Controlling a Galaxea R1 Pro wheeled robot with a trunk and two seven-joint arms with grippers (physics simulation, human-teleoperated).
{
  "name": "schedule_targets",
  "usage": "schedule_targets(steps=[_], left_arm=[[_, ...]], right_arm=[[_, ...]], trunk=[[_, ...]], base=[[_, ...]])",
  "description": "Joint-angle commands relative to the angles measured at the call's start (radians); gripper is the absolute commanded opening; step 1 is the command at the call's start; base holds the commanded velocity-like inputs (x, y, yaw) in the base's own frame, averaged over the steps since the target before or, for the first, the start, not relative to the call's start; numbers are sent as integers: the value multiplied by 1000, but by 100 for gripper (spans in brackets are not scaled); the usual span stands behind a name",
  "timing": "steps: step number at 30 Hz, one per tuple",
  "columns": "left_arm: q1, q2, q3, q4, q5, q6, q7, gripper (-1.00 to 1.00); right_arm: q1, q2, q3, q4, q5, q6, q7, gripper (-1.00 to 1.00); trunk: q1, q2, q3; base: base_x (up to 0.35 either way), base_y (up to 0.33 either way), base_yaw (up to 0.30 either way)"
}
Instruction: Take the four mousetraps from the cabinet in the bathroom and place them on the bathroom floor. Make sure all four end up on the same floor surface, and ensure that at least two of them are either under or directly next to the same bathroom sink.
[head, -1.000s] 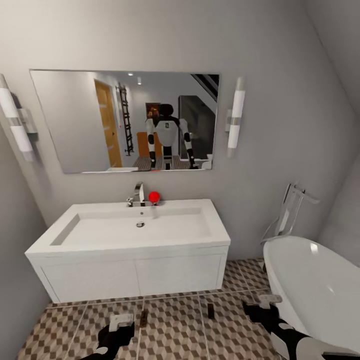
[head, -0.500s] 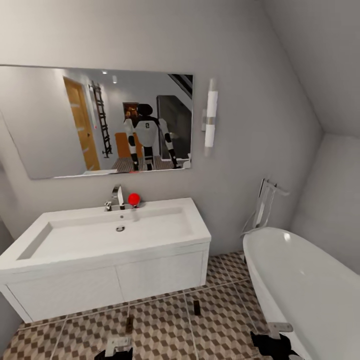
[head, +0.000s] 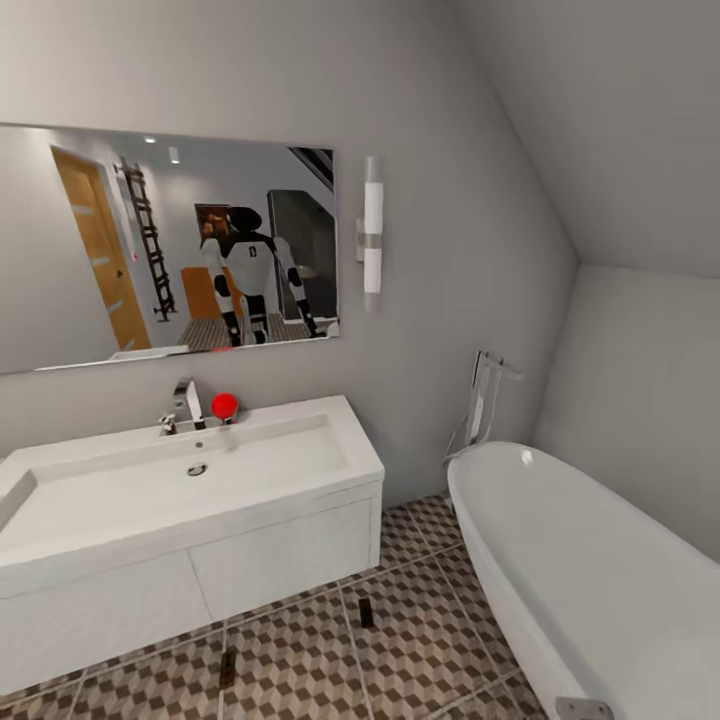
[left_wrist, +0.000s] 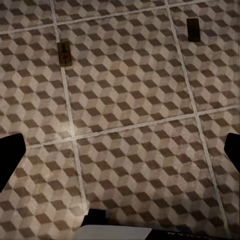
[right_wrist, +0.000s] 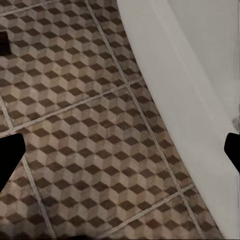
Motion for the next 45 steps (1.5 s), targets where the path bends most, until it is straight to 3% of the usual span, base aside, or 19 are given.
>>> schedule_targets(steps=[1, 10, 20, 45], left_arm=[[-1, -1, -9, 4, 5, -7, 3, 100], [3, 4, -9, 4, 5, -6, 11, 100], [13, 35, -10, 8, 0, 6, 13, 100], [49, 36, -10, 8, 0, 9, 11, 100]], right_arm=[[0, 1, 1, 5, -6, -7, 0, 100], [16, 6, 2, 5, -5, -8, -1, 100], [18, 6, 2, 5, -5, -9, -1, 100], [19, 6, 1, 5, -5, -8, 0, 100]], trunk=[[1, -2, -2], [1, -2, -2], [1, -2, -2], [1, -2, -2]], base=[[0, 0, -278], [0, 0, -279], [0, 0, -280], [0, 0, -280]])
